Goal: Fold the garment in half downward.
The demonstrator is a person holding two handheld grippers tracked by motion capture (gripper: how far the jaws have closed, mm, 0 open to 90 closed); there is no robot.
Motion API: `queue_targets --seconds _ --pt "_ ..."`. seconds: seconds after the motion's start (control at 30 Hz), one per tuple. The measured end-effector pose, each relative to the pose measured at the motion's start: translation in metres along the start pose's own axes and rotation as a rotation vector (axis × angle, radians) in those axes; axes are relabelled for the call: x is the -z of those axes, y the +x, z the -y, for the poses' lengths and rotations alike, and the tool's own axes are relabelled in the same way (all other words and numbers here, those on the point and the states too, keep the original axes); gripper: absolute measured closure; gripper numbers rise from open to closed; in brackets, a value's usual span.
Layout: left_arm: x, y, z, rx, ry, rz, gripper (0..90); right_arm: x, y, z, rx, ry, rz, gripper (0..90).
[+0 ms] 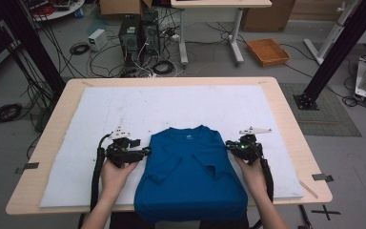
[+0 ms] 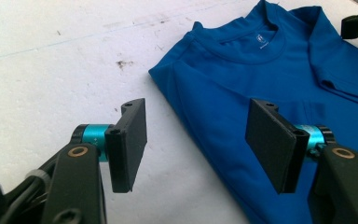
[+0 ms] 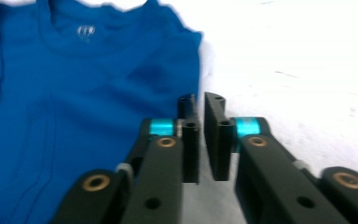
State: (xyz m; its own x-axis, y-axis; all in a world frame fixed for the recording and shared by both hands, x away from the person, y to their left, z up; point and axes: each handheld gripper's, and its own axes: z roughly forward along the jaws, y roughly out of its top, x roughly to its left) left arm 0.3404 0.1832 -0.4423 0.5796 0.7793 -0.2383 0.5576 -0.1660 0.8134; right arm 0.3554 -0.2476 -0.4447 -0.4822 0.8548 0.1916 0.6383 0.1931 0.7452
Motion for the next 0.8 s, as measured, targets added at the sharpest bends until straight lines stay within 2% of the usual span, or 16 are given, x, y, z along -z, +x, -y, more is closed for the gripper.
queue_targets --seconds 0.03,0.13,0.2,0.3,0.37,0.43,0.47,0.53,0.6,0.67,0.73,0.8 --pt "-0.001 0.001 0.0 0.008 -0.01 -0.001 38.7 0.002 -0.002 -0.001 -0.019 -0.02 -0.015 77.3" --pt "-0.006 0.006 -0.004 0.038 -0.016 -0.005 38.7 0.003 -0.005 -0.009 -0.025 -0.077 -0.047 70.9" --pt "-0.011 0.01 -0.006 0.072 -0.009 0.002 38.7 -0.005 -0.006 -0.013 -0.04 -0.078 -0.043 69.0" --pt "-0.02 0.013 -0.01 0.084 0.014 -0.032 38.7 -0.021 -0.008 -0.014 -0.065 -0.042 -0.069 68.0" --pt "-0.027 0.017 -0.012 0.098 0.025 -0.049 38.9 -0.027 -0.006 -0.017 -0.044 -0.002 -0.051 70.5" --pt "-0.032 0.019 -0.013 0.116 0.043 -0.072 39.8 -0.029 -0.004 -0.02 -0.02 -0.008 -0.045 85.5" --pt "-0.032 0.019 -0.014 0.112 0.033 -0.087 44.1 -0.03 -0.003 -0.022 0.002 0.011 -0.019 89.6" --pt "-0.034 0.019 -0.014 0.106 0.043 -0.092 54.9 -0.031 -0.003 -0.024 0.002 0.038 0.019 90.0" --pt "-0.034 0.017 -0.015 0.075 0.049 -0.12 60.5 -0.031 -0.006 -0.023 -0.019 0.034 0.027 90.0" --pt "-0.033 0.017 -0.014 0.075 0.051 -0.127 63.0 -0.029 -0.008 -0.021 -0.037 0.028 0.047 90.0" --pt "-0.033 0.016 -0.015 0.078 0.054 -0.131 63.0 -0.028 -0.011 -0.02 -0.045 0.024 0.047 90.0" --pt "-0.032 0.016 -0.015 0.073 0.044 -0.12 61.8 -0.025 -0.011 -0.02 -0.037 0.01 0.07 89.1"
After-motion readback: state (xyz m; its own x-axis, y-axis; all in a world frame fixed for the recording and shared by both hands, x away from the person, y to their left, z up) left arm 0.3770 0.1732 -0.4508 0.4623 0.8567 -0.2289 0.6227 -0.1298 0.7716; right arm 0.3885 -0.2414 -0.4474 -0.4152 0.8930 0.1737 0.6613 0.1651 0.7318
